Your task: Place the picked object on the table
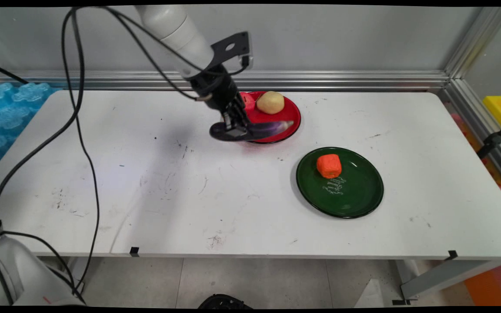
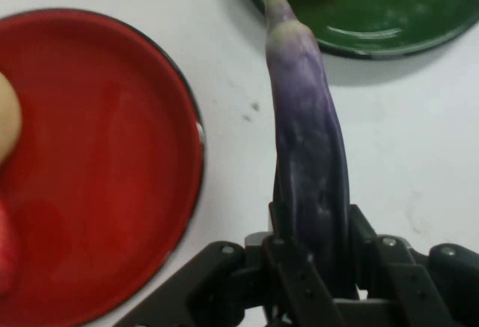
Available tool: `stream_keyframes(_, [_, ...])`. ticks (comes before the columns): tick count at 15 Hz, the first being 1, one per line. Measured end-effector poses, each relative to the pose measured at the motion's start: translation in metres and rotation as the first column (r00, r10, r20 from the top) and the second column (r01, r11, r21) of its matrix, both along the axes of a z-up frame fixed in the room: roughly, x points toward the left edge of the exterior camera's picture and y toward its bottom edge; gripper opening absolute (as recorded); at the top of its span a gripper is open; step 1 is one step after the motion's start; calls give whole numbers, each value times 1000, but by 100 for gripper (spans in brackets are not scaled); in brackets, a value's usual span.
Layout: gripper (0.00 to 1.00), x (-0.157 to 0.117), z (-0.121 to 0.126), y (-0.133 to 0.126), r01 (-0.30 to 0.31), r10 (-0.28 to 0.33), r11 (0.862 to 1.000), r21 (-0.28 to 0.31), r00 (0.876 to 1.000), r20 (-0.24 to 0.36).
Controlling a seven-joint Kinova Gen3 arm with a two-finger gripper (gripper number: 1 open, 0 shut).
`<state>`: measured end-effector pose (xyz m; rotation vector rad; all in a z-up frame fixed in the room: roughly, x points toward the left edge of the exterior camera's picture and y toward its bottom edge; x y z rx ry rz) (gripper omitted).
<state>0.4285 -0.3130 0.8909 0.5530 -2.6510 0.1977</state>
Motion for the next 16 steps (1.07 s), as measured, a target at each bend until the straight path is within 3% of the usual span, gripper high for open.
stream_keyframes(6, [0, 7, -34, 28, 4, -5, 1000, 11, 1000, 19])
stream_keyframes(16, [0, 9, -103, 21, -25, 25, 1000, 6, 999, 33])
